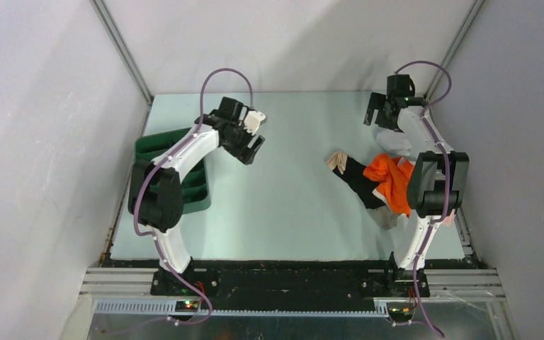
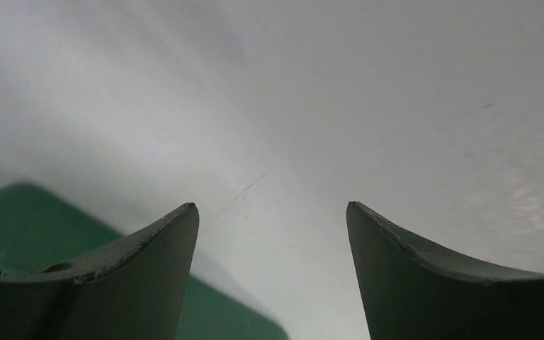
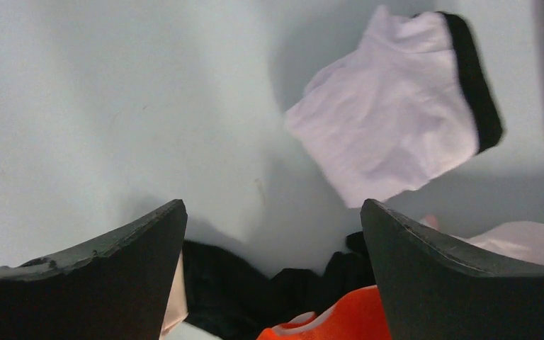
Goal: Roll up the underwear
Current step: Pick up the underwear from the corner of the board, then place the underwear at the center of the board.
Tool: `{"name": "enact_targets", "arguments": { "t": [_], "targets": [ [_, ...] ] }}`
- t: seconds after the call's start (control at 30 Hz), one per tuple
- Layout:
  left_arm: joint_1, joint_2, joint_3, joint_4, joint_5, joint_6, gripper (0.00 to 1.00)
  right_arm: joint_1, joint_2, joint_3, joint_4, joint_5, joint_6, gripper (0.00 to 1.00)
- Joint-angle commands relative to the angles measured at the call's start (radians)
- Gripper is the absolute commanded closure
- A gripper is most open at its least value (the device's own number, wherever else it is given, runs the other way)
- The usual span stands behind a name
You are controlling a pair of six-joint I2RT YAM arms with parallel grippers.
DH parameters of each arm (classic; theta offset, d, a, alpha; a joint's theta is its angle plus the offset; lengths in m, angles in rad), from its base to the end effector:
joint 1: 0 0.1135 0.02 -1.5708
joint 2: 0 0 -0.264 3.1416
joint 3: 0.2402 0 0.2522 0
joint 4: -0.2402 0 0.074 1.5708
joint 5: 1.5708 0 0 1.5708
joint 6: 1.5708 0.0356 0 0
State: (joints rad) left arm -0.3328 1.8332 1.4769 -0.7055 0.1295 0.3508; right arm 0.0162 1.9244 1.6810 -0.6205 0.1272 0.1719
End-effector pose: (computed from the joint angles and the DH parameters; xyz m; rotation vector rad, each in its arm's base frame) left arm 0.3692 -0.1325 0.2438 0.9223 2.4602 -0.1642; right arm 0.4346 0.0025 0.2772 0.2455 2.4140 -0.0698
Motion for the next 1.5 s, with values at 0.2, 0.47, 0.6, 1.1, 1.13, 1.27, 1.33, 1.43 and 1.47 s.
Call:
{"name": "enact_targets", "arguments": {
  "t": [0.2,0.47,0.6,1.1,1.13,1.27,1.33,1.43,1.47],
  "targets": [
    [-0.024,-0.1,0.135,-0.047,0.091,-0.155,0.18,-0.104,0.182,0.147,-0.04,0.156,0.025,0.41],
    [-0.023,-0.112,0.167,-0.147,0.043,-0.108,0.18,-0.106,0.303,0.186,-0.03,0.151,0.034,0.44],
    [-0.023,-0.119,0.167,-0.142,0.027,-0.104,0.18,-0.109,0.322,0.209,-0.024,0.13,0.017,0.89],
    [0.044,-0.139,0.181,-0.014,0.091,-0.155,0.18,0.223,-0.289,-0.047,-0.015,-0.669,-0.42,1.0],
    [0.06,-0.145,0.172,0.003,0.109,-0.173,0.18,0.235,-0.332,-0.066,-0.044,-0.748,-0.431,1.0],
    [0.101,-0.177,0.13,0.014,0.182,-0.21,0.18,0.229,-0.343,-0.197,-0.074,-0.896,-0.358,0.76],
    [0.103,-0.197,0.08,0.02,0.167,-0.208,0.18,0.198,-0.293,-0.287,-0.037,-0.841,-0.281,0.48],
    [0.103,-0.225,0.022,0.016,0.132,-0.22,0.18,0.117,-0.238,-0.349,0.009,-0.702,-0.123,0.37],
    [0.101,-0.228,0.0,0.01,0.127,-0.228,0.18,0.081,-0.228,-0.349,0.021,-0.697,-0.097,0.35]
  ]
}}
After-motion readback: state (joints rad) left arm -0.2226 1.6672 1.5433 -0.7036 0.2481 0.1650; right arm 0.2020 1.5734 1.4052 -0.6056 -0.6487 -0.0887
